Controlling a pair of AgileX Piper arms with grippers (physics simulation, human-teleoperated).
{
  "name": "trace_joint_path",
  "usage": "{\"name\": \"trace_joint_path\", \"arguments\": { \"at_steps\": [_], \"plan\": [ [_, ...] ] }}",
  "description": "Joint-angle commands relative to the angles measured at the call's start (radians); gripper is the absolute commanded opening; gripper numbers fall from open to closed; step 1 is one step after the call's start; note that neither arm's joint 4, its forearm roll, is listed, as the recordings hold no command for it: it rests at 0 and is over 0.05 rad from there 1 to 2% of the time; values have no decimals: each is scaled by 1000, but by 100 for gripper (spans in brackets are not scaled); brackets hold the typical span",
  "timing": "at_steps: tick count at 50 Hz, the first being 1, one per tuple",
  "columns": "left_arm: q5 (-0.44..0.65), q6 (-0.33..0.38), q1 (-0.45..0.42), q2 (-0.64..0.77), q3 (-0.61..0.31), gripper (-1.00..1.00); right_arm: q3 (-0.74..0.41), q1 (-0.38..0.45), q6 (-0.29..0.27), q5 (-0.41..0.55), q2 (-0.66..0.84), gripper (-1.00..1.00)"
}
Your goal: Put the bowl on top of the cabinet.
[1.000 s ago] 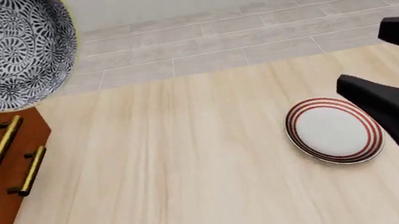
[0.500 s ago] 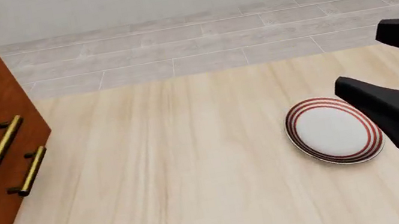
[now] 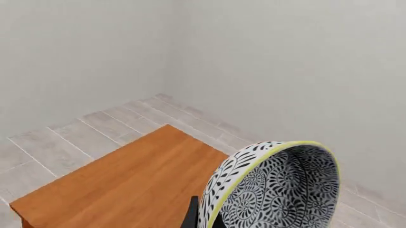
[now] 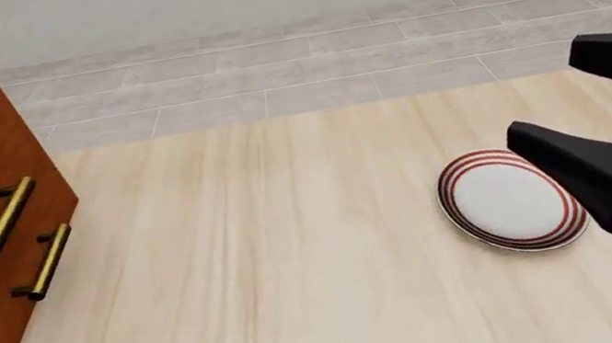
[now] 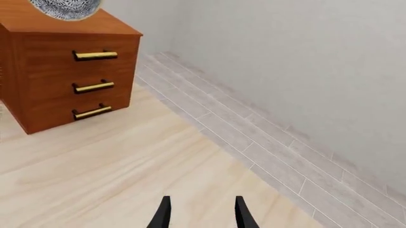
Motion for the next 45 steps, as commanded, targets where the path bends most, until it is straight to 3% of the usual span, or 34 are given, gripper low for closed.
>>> {"name": "trace_joint_path", "arguments": {
  "at_steps": [1,9,15,27,30,36,42,45],
  "plan": [
    [-63,-136,79,-2,41,-100,-7,2,5,14,-5,100],
    [-140,-222,116,37,96,-100,-5,3,5,12,-3,100],
    [-173,-247,127,82,101,-100,-3,3,5,8,1,100],
    [-300,-350,183,261,129,-100,7,6,2,-2,14,100],
    [-374,-385,182,306,176,-100,9,5,1,-5,17,100],
    [-433,-413,190,358,203,-100,15,5,1,-16,28,100],
    [-407,-418,184,358,183,-100,17,4,1,-22,34,100],
    [-458,-427,182,381,215,-100,18,3,1,-24,36,100]
  ]
}}
